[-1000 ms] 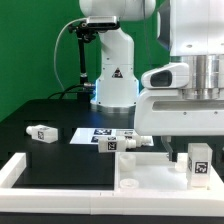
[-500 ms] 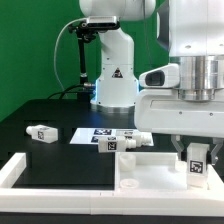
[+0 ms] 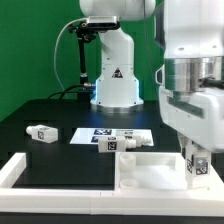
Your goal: Assemble one leg
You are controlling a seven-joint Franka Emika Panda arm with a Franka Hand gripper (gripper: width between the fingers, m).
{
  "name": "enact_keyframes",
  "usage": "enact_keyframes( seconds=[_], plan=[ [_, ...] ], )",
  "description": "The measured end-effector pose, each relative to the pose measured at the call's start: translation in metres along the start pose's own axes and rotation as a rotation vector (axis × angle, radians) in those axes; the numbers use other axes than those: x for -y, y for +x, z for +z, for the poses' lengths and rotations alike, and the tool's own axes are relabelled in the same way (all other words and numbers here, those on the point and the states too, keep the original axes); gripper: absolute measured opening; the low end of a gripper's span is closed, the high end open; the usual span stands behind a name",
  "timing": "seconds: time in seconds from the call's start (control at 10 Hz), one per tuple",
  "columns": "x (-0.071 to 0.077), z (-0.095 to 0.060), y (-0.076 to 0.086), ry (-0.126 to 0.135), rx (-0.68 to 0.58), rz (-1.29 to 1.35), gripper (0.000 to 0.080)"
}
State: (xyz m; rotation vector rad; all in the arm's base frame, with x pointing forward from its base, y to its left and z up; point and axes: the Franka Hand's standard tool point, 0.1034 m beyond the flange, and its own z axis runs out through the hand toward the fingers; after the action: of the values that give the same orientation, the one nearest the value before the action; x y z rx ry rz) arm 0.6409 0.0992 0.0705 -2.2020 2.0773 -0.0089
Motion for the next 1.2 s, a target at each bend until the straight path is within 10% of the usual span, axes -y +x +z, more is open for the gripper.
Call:
enact_keyframes(
  seconds=[0.2, 0.4, 0.6, 1.0, 1.2],
  plan=[
    [-0.001, 0.0, 0.0, -0.001, 0.006, 0.051, 0.0284],
    [0.001, 0.0, -0.005, 0.008, -0.002, -0.187, 0.0513],
    [0.004, 0.003, -0.016, 0.068, -0.023, -0.615, 0.0619],
    [0.004, 0.003, -0.014, 0.058, -0.037, -0.885, 0.0648],
    [0.008, -0.001, -0.009, 0.005, -0.061, -1.292, 0.0649]
  ],
)
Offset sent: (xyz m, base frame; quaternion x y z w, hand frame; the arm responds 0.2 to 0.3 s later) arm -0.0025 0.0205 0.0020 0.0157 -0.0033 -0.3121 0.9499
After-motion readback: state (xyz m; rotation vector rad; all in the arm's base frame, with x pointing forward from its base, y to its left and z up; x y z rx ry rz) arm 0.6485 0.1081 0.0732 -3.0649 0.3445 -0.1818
